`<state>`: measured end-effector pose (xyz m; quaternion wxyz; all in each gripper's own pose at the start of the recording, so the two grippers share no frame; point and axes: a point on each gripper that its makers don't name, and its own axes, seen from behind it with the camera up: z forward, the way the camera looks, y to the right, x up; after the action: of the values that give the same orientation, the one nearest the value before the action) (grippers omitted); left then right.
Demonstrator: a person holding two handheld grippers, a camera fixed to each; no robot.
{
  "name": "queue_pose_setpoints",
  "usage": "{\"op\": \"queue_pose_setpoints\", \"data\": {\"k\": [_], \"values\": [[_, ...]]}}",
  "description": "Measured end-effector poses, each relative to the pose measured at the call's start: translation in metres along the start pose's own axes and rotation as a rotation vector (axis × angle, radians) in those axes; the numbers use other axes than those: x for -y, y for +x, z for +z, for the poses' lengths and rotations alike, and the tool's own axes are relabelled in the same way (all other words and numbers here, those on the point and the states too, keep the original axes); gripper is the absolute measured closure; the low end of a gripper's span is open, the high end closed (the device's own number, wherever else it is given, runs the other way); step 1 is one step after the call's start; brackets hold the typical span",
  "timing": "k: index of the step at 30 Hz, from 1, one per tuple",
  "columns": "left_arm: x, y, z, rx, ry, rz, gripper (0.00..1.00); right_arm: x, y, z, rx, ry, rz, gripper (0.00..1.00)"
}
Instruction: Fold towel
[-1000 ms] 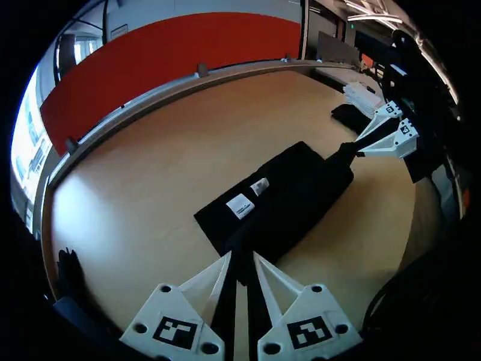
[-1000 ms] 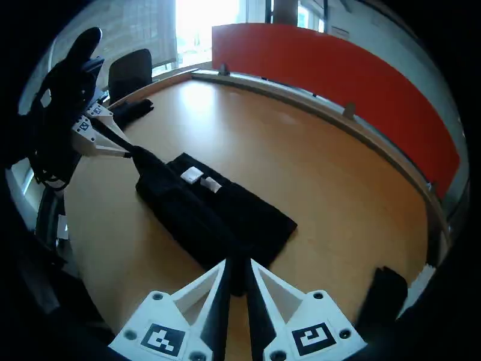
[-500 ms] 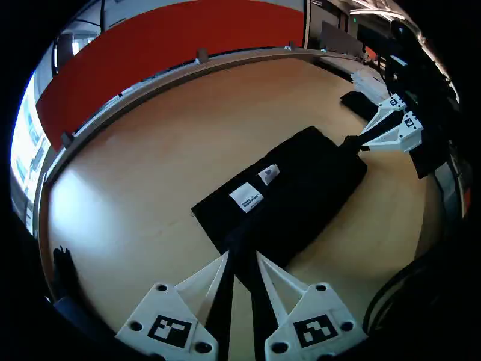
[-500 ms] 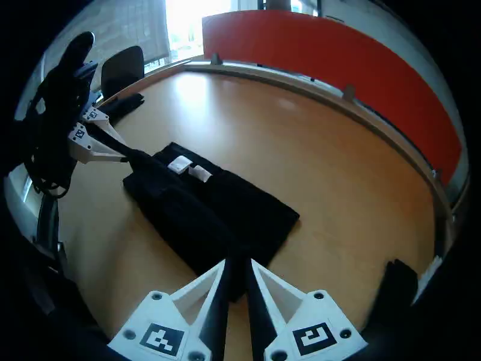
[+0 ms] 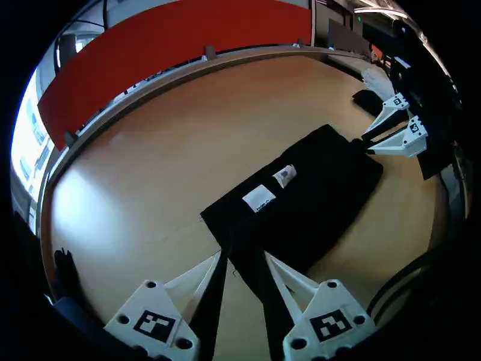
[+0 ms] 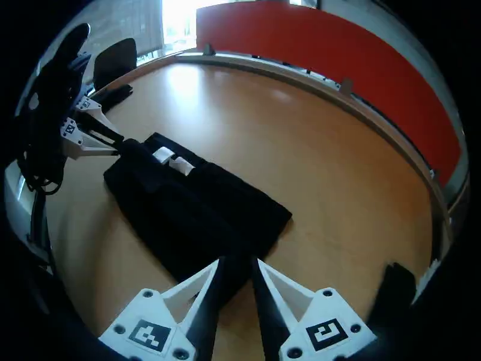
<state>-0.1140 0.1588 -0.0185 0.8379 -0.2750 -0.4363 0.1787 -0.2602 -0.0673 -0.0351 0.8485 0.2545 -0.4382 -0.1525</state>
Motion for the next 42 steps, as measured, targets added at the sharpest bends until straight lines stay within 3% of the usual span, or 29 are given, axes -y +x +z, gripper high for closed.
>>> {"op": "queue_pose_setpoints", "data": {"k": [5, 12, 26, 33, 42], "values": [[0.006, 0.0, 0.002, 0.001, 0.016, -0.001, 0.57, -0.006, 0.001, 0.005, 0.005, -0.018, -0.013, 0.6], [0.016, 0.001, 0.005, 0.007, 0.039, 0.0, 0.36, -0.018, 0.009, 0.008, 0.001, -0.047, -0.014, 0.39], [0.041, 0.016, 0.003, -0.021, 0.098, -0.023, 0.05, -0.039, 0.031, 0.011, -0.031, -0.096, 0.0, 0.35], [0.052, 0.02, -0.002, -0.035, 0.127, -0.043, 0.05, -0.044, 0.036, 0.01, -0.046, -0.111, 0.002, 0.34], [0.053, 0.018, -0.009, -0.038, 0.129, -0.057, 0.05, -0.048, 0.04, 0.004, -0.063, -0.12, 0.012, 0.26]]}}
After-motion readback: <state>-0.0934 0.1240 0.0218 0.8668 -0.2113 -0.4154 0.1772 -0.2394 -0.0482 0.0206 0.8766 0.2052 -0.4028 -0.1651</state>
